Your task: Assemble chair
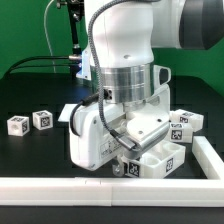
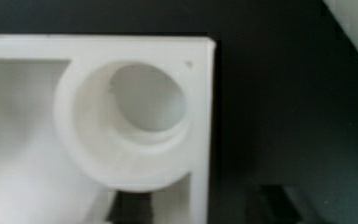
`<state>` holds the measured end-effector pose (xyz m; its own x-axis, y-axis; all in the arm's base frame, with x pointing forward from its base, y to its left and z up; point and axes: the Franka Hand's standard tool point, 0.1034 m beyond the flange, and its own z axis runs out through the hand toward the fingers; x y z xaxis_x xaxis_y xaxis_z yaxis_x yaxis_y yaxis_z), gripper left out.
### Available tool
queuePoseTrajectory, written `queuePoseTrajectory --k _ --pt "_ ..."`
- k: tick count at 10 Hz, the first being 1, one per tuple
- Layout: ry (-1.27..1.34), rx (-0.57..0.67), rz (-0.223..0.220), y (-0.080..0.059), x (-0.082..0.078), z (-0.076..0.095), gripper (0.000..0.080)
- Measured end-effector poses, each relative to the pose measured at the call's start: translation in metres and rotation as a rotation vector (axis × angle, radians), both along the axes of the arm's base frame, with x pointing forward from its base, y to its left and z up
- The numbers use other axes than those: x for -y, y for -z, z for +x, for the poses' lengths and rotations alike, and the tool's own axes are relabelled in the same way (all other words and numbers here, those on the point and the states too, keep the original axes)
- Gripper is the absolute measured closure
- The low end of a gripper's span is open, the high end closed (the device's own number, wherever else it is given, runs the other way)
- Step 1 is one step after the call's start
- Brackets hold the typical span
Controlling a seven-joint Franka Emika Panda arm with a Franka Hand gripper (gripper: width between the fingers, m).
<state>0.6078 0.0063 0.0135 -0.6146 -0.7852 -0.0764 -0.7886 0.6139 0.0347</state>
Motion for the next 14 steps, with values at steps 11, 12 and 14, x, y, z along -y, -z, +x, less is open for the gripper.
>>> queuePoseTrajectory --k 11,12,14 --pt "-1.553 0.124 -0.085 -0.043 0.005 0.017 0.0151" --pt "-1.725 0.125 -0.058 -0.043 0.009 0.013 0.0151" --pt "-1.849 0.120 -0.052 -0.043 0.012 0.013 0.0151"
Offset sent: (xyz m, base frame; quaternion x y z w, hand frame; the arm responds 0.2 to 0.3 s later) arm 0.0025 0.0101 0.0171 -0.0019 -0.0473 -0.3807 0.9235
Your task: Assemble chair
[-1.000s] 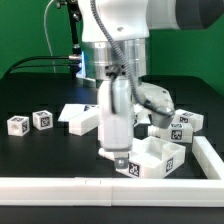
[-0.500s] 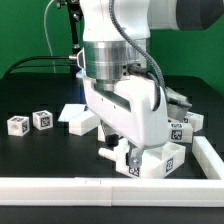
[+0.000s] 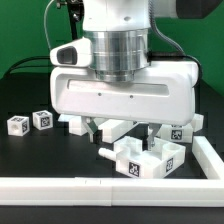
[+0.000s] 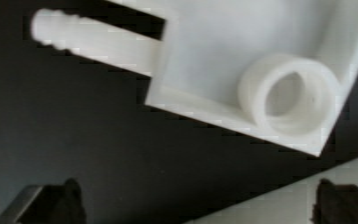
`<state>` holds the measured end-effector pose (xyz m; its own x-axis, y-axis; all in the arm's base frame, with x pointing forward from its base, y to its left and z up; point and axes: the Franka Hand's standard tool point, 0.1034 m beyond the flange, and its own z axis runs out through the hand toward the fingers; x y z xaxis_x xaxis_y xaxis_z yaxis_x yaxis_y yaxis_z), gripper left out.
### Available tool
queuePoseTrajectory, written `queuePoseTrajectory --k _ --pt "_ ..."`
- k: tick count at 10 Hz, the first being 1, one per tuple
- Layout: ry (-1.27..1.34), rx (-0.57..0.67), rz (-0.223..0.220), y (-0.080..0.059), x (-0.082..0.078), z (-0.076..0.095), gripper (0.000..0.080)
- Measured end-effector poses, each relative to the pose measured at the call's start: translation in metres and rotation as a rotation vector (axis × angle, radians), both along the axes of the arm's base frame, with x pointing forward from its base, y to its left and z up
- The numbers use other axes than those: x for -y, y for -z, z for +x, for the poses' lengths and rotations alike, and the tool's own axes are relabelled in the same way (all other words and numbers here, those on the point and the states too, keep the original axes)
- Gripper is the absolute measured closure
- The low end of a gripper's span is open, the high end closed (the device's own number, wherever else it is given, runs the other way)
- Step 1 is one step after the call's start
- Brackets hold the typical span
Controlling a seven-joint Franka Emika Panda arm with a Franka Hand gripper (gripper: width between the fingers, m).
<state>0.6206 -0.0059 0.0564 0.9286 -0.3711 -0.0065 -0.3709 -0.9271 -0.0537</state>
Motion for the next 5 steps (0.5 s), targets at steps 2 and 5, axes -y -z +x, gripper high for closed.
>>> queuePoseTrajectory --k 2,5 --pt "-0.117 0.005 -0.014 0.000 0.004 0.000 0.0151" --pt "-0.628 -0.002 -0.040 0.002 -0.005 -0.005 0.0151"
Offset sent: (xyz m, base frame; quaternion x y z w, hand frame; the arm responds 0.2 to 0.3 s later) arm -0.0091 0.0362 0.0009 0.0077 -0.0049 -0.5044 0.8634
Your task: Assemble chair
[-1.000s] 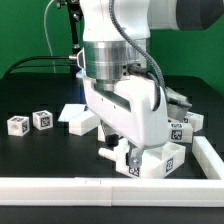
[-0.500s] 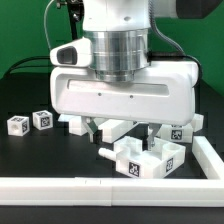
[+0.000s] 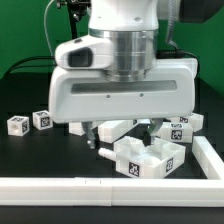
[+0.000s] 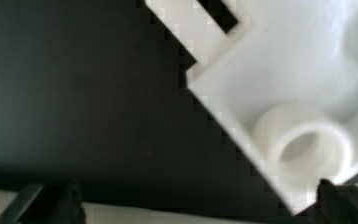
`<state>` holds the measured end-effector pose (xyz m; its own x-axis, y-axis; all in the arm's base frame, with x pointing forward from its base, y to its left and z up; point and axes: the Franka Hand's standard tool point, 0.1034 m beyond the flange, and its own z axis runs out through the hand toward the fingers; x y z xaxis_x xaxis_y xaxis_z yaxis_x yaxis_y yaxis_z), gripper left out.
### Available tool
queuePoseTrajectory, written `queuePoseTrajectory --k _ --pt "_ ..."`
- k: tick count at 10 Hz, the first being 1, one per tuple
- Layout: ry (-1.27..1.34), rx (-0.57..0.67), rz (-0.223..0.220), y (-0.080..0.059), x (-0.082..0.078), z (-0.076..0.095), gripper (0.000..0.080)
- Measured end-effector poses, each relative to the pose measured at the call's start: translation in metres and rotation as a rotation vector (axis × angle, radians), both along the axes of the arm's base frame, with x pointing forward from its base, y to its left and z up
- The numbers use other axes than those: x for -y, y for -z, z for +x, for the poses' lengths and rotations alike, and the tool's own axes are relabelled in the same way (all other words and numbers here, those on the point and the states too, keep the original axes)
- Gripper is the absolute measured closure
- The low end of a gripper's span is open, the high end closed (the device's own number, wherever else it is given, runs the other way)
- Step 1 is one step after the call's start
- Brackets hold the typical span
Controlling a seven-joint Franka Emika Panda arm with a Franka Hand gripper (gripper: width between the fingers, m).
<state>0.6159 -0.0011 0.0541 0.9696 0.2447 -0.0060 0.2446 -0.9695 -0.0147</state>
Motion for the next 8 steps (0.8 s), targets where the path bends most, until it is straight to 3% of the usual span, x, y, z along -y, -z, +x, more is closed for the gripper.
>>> queuePoseTrajectory --k 1,5,8 --pt "-0.152 -0.044 0.013 0.003 0.002 -0.007 0.0151" --pt "-0.325 -0.030 -0.025 0.003 0.012 -0.007 0.0151" --pt "-0.267 -0.036 -0.028 0.028 -0.007 -0.012 0.0151"
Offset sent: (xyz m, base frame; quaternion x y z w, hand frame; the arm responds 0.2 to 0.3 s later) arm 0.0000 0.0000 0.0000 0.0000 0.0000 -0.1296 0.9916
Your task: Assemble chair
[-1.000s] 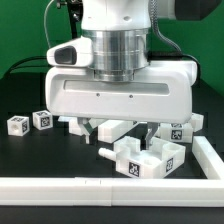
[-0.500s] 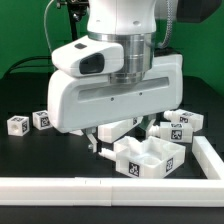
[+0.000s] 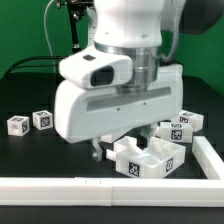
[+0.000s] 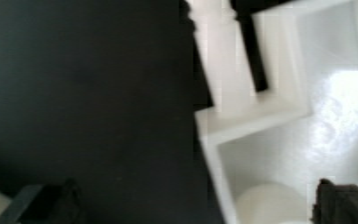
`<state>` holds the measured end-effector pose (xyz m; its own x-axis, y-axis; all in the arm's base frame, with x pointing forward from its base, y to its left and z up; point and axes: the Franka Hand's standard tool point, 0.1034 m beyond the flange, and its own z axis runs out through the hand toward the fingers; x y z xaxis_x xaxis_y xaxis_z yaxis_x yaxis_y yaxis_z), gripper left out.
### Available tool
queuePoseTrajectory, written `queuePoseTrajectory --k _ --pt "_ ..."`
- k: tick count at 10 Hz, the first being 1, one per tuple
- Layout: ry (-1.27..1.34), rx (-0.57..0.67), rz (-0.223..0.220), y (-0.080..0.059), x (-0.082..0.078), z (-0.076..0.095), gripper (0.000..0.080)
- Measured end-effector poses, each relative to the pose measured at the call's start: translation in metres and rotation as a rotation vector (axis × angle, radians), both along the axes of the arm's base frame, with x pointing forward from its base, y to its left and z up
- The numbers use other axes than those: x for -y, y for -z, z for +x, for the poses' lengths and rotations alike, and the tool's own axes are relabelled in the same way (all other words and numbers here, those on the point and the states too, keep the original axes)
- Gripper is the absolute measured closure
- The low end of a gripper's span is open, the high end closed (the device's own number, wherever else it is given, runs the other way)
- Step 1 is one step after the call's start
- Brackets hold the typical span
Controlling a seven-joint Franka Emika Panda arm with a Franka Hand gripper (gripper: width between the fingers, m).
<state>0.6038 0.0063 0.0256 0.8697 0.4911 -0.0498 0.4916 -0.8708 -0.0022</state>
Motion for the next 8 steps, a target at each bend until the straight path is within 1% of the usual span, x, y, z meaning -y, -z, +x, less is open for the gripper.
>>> queuePoseTrajectory --k 1,2,3,5,6,7,8 --pt "0.023 0.001 -0.006 0.0071 -0.0038 -0.0018 0.0151" --pt "0.026 0.000 -0.013 0.0093 -0.0061 -0.0024 0.0151" --pt "0.028 0.001 -0.014 0.0087 -0.0038 -0.0020 0.0151" --pt "0.033 0.000 -0.015 0.0091 -0.0023 -0.0022 0.0418" --pt "0.035 0.000 -0.015 0.0091 -0.0017 -0.0022 0.0418" --pt "0.037 0.000 -0.015 0.0092 -0.0011 -0.0022 0.0555" --pt "0.043 0.000 -0.015 0.0092 -0.0004 -0.0022 0.0725"
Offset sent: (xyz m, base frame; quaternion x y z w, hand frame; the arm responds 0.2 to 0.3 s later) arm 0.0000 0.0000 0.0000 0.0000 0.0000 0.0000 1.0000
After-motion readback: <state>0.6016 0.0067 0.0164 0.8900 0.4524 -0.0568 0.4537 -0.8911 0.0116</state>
